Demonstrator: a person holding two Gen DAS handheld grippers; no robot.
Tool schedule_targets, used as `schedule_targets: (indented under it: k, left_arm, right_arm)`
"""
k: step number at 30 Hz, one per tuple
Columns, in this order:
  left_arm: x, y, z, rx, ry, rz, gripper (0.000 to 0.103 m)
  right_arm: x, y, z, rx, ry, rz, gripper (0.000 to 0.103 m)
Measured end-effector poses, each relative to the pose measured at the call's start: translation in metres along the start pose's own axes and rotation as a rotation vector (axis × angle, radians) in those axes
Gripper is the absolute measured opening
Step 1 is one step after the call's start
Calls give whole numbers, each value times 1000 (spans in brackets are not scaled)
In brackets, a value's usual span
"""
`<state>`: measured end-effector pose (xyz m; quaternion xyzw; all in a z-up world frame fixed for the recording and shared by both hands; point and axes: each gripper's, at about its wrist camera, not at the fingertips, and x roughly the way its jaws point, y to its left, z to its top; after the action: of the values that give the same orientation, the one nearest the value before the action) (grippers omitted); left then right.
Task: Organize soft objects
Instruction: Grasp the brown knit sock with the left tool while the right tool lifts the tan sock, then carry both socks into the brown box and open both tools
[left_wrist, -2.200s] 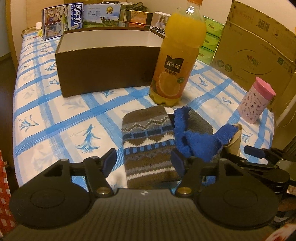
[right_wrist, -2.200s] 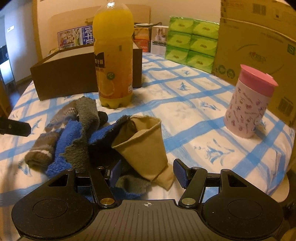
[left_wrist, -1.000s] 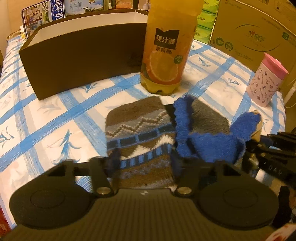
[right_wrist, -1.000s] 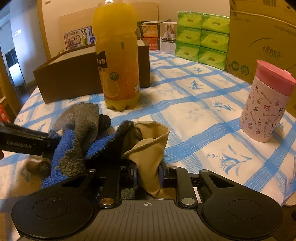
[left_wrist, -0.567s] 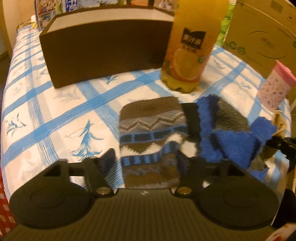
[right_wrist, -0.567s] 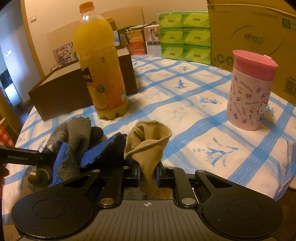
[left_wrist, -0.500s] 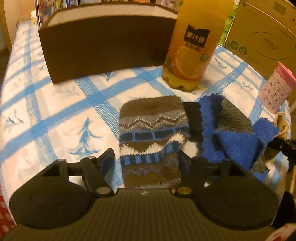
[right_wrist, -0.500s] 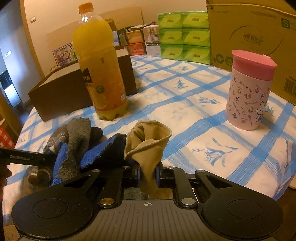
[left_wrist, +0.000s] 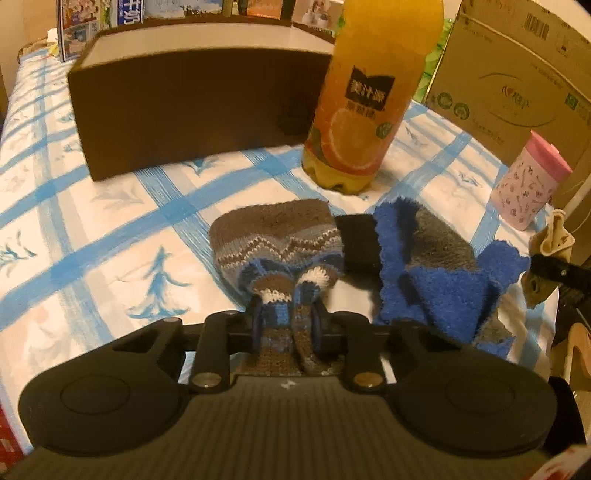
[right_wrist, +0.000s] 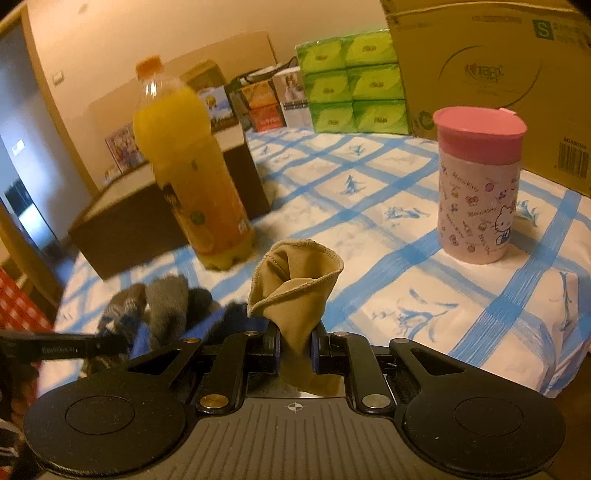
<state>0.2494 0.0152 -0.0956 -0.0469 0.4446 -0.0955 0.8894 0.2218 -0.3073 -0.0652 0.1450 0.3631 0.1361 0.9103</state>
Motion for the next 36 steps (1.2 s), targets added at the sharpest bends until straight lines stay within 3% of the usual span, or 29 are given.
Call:
schedule_targets:
  k: [11, 21, 28, 36]
  left_arm:
    - [-60, 27, 31, 40, -109, 46, 22]
    - [-99, 60, 102, 46, -235, 83, 22]
    - [-87, 73, 162, 41, -268, 79, 22]
    - [-36, 78, 223, 36, -241, 49, 22]
  right_arm:
    - [-16, -19, 61, 17, -45, 170, 15]
    - [2, -5, 162, -108, -122, 287, 15]
    - [50, 16, 234, -209, -162, 344, 15]
    - [139, 36, 293, -338, -113, 418, 15]
